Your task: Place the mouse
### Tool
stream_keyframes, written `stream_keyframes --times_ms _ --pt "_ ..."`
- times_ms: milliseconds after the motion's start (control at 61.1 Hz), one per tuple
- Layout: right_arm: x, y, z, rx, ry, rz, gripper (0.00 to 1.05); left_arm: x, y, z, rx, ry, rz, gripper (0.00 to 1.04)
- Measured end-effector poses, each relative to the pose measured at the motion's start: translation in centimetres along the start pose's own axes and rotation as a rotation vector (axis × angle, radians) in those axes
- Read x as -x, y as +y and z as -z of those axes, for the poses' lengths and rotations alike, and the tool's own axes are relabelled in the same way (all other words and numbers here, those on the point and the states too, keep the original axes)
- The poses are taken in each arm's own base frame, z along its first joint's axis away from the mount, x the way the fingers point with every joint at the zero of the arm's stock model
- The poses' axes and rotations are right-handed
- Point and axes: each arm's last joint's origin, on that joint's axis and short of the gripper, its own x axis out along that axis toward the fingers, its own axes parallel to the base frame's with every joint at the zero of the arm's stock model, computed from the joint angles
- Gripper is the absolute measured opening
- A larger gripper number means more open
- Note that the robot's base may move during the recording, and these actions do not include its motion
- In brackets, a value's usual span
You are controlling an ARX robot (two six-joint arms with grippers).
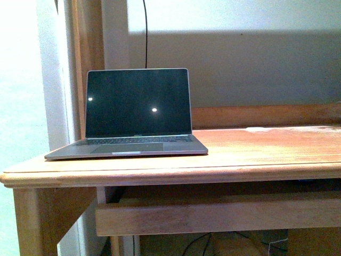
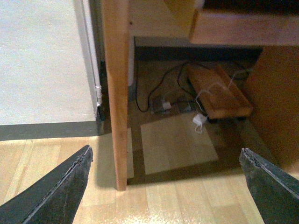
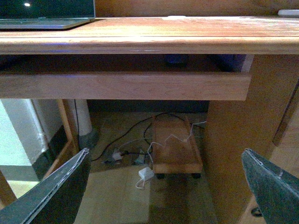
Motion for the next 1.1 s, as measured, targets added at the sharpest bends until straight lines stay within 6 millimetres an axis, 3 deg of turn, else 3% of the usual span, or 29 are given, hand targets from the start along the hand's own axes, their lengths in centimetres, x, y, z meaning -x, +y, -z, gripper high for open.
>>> stream_keyframes --times_ms 147,246,377,524,655,802,999,1097 --pt "0.0 0.0 0.0 0.000 0.000 0.000 0.97 -5.3 1.6 -2.8 -0.355 -0.074 -0.052 0.97" --pt "0.0 0.0 0.0 0.000 0.000 0.000 0.97 -8.8 1.9 -3.5 -0.631 -0.154 -0.023 0.97" --pt "0.0 0.0 0.0 0.000 0.000 0.000 0.97 -13.0 1.1 -2.5 -1.005 -0.274 0.091 0.97" --pt "0.0 0.0 0.0 0.000 0.000 0.000 0.97 -16.6 -0.3 -0.3 -1.275 -0.327 0.190 0.97" --pt "0.0 0.0 0.0 0.000 0.000 0.000 0.97 -19.3 -0.3 0.1 -1.406 -0.344 0.165 0.97" --pt "0.0 0.0 0.0 0.000 0.000 0.000 0.97 -22.5 0.1 -1.2 -1.528 -0.392 0.073 0.97" --pt "0.0 0.0 0.0 0.000 0.000 0.000 0.97 -24.3 0.3 -2.1 -1.582 -0.424 0.041 0.97" --pt "0.0 0.0 0.0 0.000 0.000 0.000 0.97 -25.0 0.5 -1.3 -1.588 -0.428 0.093 0.97"
